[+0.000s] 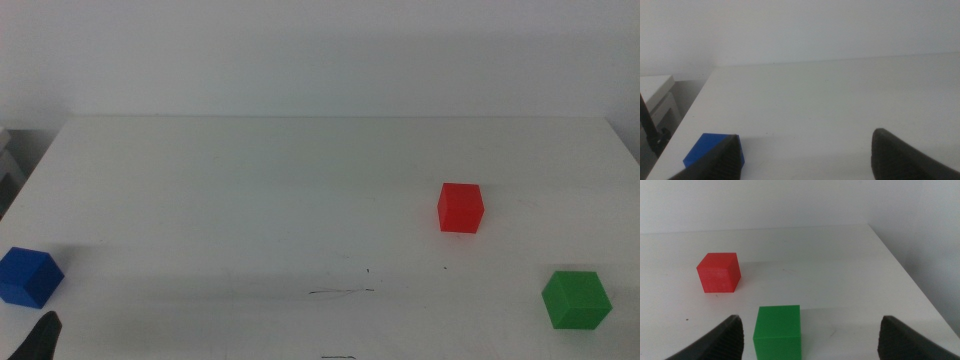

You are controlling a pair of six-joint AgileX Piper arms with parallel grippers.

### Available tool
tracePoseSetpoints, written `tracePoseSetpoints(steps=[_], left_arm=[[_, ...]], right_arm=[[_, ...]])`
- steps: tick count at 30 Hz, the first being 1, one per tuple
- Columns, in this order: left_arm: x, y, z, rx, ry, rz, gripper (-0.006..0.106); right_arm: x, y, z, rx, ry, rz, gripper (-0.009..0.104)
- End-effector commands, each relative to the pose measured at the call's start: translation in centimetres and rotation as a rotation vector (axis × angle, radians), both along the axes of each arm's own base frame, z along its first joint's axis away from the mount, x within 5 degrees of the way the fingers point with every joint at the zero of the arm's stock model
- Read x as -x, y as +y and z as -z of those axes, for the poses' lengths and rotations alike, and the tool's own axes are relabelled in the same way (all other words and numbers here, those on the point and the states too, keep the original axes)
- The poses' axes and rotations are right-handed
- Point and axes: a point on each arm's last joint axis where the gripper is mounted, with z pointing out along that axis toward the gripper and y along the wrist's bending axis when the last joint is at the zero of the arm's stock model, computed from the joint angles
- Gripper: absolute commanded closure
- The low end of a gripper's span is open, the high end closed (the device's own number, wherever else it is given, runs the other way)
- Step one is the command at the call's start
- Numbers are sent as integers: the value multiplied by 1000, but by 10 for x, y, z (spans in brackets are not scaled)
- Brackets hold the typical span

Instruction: Stack red cubes first, then green, then blue cubes in a specific spot.

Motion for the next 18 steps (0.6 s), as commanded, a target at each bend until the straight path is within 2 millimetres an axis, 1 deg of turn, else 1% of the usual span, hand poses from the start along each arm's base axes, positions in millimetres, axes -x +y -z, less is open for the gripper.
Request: tracePoseSetpoints(steps=[1, 3, 4, 11, 18], left_arm=[[2, 0, -9, 27, -100, -2, 13], [2, 0, -9, 27, -100, -2, 13], [2, 0, -9, 27, -100, -2, 13], [2, 0, -9, 27, -100, -2, 13], [2, 0, -9, 27, -100, -2, 13]], right_arm=[[0, -1, -13, 6, -101, 7, 1], [0, -1, -13, 7, -103, 7, 1], [2, 0, -24, 8, -126, 6, 1], [7, 0, -53, 14, -207, 6, 1], [6, 0, -74, 12, -161, 1, 1]])
